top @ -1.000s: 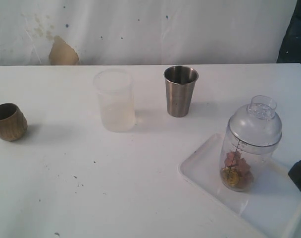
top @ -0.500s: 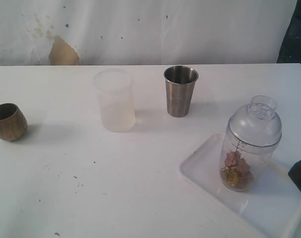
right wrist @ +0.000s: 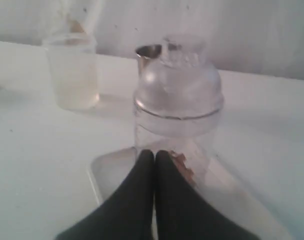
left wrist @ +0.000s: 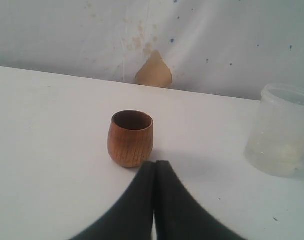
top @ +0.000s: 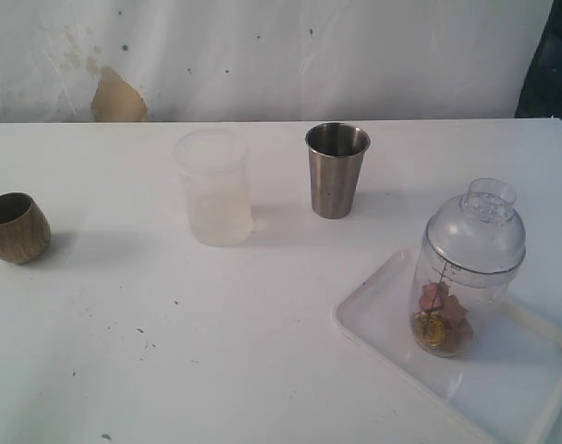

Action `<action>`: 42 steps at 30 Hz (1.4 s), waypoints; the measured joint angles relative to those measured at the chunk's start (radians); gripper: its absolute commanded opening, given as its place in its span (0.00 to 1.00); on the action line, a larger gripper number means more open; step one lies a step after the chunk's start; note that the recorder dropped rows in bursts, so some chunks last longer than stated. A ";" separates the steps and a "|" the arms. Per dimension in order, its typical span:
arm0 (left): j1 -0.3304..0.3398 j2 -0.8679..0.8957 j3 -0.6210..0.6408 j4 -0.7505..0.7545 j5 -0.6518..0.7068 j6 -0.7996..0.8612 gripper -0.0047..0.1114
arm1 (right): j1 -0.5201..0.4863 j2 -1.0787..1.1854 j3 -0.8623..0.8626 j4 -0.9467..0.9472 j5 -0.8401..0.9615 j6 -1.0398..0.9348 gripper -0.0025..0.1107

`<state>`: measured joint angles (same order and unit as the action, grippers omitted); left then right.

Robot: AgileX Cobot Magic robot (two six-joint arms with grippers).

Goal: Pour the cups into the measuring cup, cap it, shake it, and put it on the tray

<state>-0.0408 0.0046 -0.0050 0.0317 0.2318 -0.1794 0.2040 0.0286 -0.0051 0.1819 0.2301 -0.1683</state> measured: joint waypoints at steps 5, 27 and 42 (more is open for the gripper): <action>0.000 0.000 0.000 0.000 0.000 0.000 0.04 | -0.169 -0.023 0.000 0.000 0.112 -0.003 0.02; 0.000 0.000 0.000 0.000 0.000 0.000 0.04 | -0.231 -0.023 0.000 0.000 0.133 -0.071 0.02; 0.000 0.000 0.000 0.000 0.000 0.000 0.04 | -0.231 -0.023 0.000 0.000 0.133 -0.071 0.02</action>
<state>-0.0408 0.0046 -0.0050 0.0317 0.2318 -0.1794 -0.0273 0.0055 -0.0051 0.1819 0.3634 -0.2394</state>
